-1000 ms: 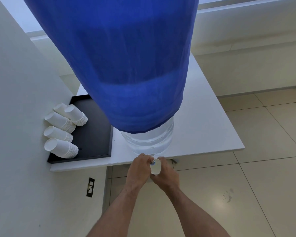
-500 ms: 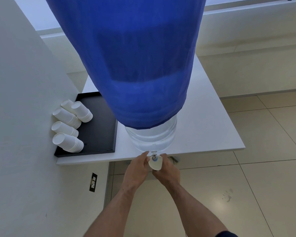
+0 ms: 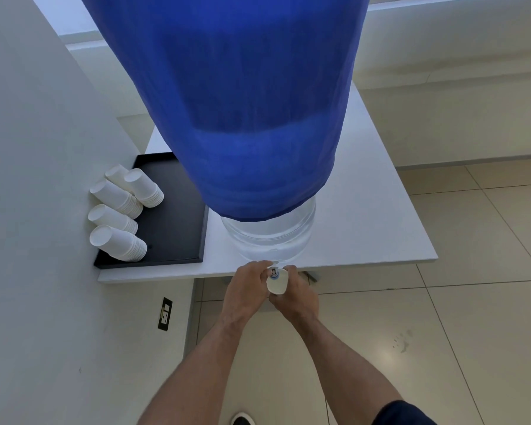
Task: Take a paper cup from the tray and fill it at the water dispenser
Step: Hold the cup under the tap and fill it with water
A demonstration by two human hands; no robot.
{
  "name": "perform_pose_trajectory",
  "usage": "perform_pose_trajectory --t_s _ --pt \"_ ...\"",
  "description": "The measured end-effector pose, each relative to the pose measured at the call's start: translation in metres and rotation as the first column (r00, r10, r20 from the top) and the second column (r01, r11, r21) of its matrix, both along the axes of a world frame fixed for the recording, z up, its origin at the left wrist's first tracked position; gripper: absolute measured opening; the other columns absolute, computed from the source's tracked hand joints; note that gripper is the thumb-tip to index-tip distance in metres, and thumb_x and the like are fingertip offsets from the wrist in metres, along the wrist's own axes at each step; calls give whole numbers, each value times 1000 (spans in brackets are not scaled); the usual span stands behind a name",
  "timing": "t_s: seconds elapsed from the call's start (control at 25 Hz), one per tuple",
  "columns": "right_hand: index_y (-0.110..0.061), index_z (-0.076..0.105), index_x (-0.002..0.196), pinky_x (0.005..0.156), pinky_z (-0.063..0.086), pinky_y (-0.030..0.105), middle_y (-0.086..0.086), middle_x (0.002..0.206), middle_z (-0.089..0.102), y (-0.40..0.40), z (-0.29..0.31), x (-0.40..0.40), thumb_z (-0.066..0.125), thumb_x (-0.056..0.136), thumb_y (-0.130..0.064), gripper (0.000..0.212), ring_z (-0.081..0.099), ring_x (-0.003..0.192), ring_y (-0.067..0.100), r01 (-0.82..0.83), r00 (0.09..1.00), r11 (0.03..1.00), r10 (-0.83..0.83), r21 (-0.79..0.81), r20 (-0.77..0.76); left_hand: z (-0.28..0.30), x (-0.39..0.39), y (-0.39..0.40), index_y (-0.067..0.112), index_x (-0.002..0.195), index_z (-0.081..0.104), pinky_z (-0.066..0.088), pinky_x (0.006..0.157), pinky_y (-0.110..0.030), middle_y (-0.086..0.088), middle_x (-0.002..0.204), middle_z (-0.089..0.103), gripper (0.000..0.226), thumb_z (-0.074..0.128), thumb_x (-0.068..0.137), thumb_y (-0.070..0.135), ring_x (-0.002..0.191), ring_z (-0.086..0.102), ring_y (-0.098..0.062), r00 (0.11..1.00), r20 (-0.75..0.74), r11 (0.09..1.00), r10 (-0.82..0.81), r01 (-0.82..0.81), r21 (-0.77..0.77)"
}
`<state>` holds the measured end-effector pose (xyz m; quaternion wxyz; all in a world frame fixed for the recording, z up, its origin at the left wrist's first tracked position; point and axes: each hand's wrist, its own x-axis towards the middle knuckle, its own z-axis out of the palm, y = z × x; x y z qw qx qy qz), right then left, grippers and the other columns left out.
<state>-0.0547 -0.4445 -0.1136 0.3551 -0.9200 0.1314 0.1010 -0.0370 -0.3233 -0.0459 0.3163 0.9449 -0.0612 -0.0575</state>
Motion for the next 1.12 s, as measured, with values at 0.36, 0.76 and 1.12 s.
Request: perform_pose_trajectory --t_s 0.36,0.76,1.12 --pt "-23 47 117 63 52 34 -10 81 60 -4 -2 3 71 79 -36 46 70 79 25 -20 1000 1000 20 -4 19 -4 11 3 6 95 78 46 60 -25 -9 88 71 13 69 92 15 71 66 -24 981 59 965 -183 167 204" --pt "-23 49 121 67 50 33 -8 93 70 -6 -1 4 70 85 -49 50 70 85 22 -6 997 1000 5 11 73 -25 -6 9 9 93 75 54 47 -25 -2 88 62 24 84 71 13 61 64 -17 856 150 777 -495 359 517" --pt "-25 49 118 65 55 35 -10 95 70 -9 -12 -7 76 80 -44 51 71 84 21 -12 998 1000 12 -5 67 -22 -12 19 17 119 67 62 70 -28 0 110 63 40 75 81 30 86 69 -19 952 102 916 -289 244 318"
